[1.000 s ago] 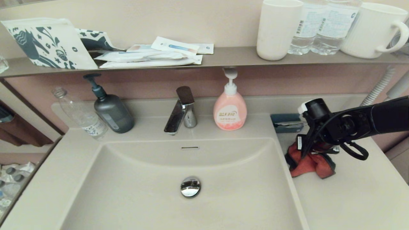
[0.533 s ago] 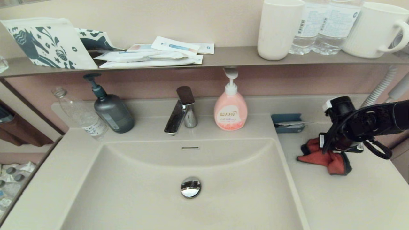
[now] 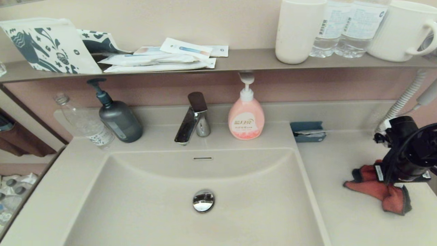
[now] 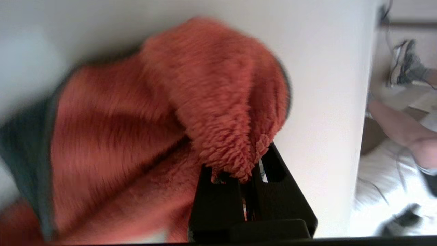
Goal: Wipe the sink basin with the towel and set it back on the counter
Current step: Wipe the sink
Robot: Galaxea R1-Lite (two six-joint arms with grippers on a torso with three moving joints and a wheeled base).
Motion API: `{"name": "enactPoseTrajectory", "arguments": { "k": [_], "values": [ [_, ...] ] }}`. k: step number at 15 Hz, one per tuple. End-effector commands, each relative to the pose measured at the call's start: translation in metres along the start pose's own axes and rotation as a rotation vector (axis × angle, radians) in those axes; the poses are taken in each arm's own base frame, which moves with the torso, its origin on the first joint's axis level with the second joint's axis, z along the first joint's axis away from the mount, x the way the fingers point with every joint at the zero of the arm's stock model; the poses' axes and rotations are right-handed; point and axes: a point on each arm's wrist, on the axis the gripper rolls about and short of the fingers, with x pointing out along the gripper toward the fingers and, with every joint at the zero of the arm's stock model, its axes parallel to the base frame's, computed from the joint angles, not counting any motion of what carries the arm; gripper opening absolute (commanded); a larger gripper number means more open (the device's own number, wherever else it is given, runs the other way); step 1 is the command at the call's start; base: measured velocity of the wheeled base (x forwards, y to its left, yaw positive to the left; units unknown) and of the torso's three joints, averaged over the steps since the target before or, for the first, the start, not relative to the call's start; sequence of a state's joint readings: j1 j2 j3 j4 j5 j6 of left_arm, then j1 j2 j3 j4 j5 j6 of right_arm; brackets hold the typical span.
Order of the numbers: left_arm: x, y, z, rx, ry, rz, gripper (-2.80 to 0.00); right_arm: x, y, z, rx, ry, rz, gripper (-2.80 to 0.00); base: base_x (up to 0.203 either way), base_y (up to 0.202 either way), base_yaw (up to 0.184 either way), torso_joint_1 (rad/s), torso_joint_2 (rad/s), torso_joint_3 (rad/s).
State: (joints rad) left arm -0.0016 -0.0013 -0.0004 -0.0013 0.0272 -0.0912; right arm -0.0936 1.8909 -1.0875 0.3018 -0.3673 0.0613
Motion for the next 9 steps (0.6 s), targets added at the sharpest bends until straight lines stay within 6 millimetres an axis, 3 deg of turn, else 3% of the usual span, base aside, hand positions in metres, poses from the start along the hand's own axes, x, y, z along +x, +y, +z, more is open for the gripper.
{"name": "enactPoseTrajectory", "arguments": {
  "k": [1,5,9],
  "values": [
    [0.000,0.000,0.000,-0.001,0.001,0.001,-2.80,-0.022,-0.006,-0.016,-0.016,-0.012,0.022,-2.80,0.000,0.000,0.000,0.000,0.00,0.000],
    [0.000,0.000,0.000,0.001,0.001,0.001,-2.80,-0.050,0.014,-0.059,-0.138,0.006,0.103,-2.80,0.000,0.000,0.000,0.000,0.00,0.000],
    [0.000,0.000,0.000,-0.001,0.001,0.001,-2.80,-0.071,0.039,-0.074,-0.129,-0.029,0.171,-2.80,0.000,0.000,0.000,0.000,0.00,0.000]
  ]
}}
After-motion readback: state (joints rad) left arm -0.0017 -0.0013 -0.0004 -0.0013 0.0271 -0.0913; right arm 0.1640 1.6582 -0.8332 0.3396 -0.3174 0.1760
